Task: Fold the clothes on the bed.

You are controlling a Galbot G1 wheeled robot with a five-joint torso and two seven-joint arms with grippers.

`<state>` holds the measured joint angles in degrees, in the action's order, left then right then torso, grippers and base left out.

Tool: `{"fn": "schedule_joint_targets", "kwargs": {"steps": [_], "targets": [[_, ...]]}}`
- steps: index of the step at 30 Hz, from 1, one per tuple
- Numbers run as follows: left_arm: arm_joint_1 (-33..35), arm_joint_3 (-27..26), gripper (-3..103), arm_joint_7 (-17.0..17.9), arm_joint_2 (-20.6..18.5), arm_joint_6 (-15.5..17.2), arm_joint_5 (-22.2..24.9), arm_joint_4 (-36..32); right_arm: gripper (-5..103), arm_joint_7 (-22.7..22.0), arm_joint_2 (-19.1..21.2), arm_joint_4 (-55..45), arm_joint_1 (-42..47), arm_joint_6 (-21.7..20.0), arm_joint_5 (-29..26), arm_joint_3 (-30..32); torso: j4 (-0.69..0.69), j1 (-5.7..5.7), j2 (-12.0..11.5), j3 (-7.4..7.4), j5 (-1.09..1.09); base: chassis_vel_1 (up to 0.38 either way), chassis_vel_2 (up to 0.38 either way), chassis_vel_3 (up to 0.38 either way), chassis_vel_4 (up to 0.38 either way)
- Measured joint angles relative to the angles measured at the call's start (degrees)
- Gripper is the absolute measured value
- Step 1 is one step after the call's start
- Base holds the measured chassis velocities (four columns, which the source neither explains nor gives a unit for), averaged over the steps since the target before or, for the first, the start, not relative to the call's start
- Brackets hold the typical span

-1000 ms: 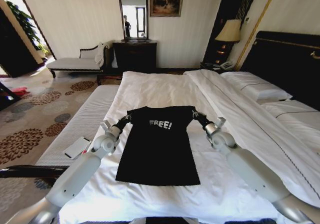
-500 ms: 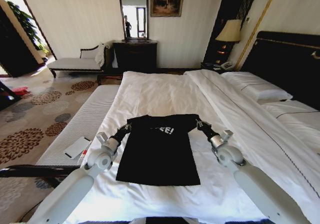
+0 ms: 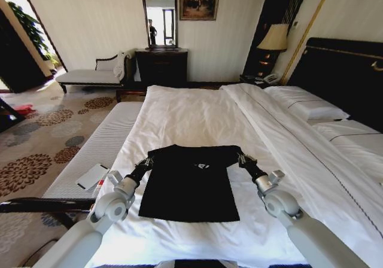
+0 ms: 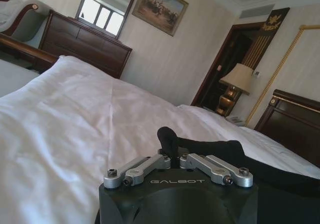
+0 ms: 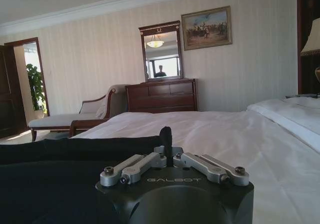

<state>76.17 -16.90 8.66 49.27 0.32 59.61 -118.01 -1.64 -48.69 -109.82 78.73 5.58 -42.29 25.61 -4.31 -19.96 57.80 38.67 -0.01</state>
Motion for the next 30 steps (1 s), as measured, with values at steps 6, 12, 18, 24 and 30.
{"fn": "schedule_joint_targets", "kwargs": {"steps": [6,12,18,24,30], "targets": [[5.5,-2.9,2,-0.7,1.6,-0.6,-1.8,-1.8,1,0.8,-2.1,-1.1,4.3,1.3,3.9,2.1,0.00,0.01,0.0,0.00,0.01,0.000,0.000,0.000,0.000],[8.5,-4.2,2,-1.2,2.3,-1.2,-3.6,-2.9,1,1.2,-4.1,-2.3,7.5,2.4,7.6,2.8,0.00,0.00,0.0,0.00,0.00,0.000,0.000,0.000,0.000],[11.6,-6.0,2,-2.2,2.7,-1.9,-4.9,-3.8,1,1.9,-6.1,-3.4,11.3,3.6,11.0,2.9,0.00,0.00,0.0,0.00,0.00,0.000,0.000,0.000,0.000],[13.7,-6.7,2,-2.9,3.4,-2.5,-6.0,-4.0,1,2.2,-7.4,-3.5,13.7,4.5,13.0,3.0,0.00,0.00,0.0,0.00,0.00,0.000,0.000,0.000,0.000],[15.9,-7.4,2,-4.1,4.4,-3.4,-7.3,-2.9,1,2.7,-8.4,-2.8,15.5,5.7,14.4,3.1,0.01,0.00,0.0,0.00,0.00,0.000,0.000,0.000,0.000]]}}
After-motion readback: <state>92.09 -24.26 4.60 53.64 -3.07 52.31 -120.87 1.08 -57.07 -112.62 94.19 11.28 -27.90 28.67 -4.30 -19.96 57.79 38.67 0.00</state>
